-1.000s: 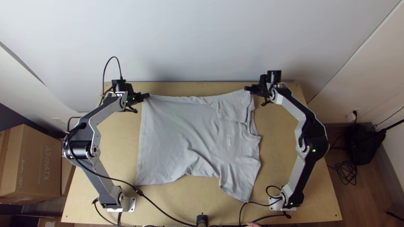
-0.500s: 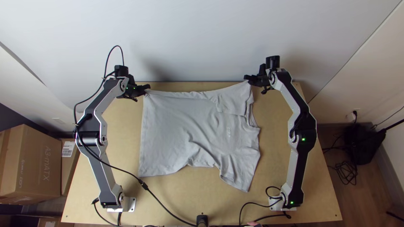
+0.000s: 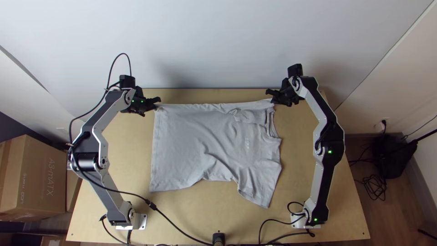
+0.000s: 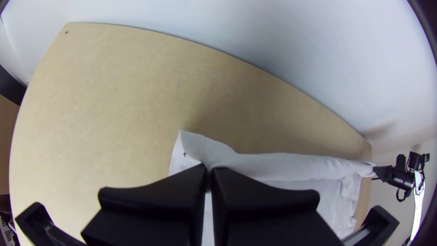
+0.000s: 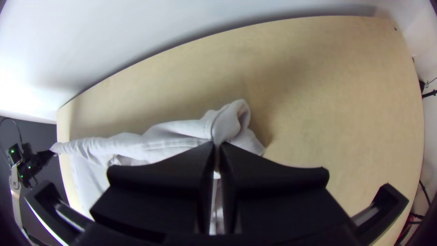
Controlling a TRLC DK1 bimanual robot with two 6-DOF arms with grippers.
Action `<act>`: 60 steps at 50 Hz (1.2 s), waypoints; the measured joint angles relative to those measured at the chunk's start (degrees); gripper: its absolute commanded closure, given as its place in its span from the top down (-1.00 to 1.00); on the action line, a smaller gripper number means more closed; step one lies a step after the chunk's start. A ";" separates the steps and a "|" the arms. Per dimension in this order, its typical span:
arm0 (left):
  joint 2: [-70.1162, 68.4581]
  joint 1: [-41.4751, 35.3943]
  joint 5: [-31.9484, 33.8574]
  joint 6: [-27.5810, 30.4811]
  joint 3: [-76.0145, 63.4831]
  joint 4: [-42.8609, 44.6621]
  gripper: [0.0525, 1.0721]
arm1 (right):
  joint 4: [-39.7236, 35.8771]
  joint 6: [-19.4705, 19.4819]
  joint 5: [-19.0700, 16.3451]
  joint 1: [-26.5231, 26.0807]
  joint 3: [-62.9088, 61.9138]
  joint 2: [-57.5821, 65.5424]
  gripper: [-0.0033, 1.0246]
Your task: Fold the t-shirt
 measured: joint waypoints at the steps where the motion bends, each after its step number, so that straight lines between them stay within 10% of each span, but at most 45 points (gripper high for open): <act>1: -0.79 0.00 0.02 0.20 -0.44 -0.46 -0.95 | -0.02 0.00 0.00 0.00 -0.55 -0.52 -0.95; 39: -12.70 0.00 0.15 3.56 -24.22 5.20 -0.95 | 7.67 -1.14 -0.20 0.72 -29.53 -16.85 -0.95; 41: -13.14 0.00 -0.37 3.82 -25.40 6.54 -0.76 | 8.92 -1.16 -0.20 0.72 -31.15 -17.11 -0.73; 45: -13.70 0.00 -0.87 4.50 -26.38 7.32 0.15 | 10.86 -1.31 -0.20 0.76 -33.88 -17.49 0.54; 47: -14.10 0.00 -1.25 4.81 -26.77 7.45 0.61 | 11.15 -1.31 -0.15 0.76 -34.93 -17.68 0.84; 49: -14.80 0.02 -1.55 4.92 -27.26 7.43 0.93 | 11.28 -1.31 0.09 0.74 -35.78 -17.94 0.89; 60: -19.23 1.60 -1.53 6.43 -28.65 6.97 0.92 | 11.39 -1.29 0.31 -0.92 -41.57 -26.45 0.91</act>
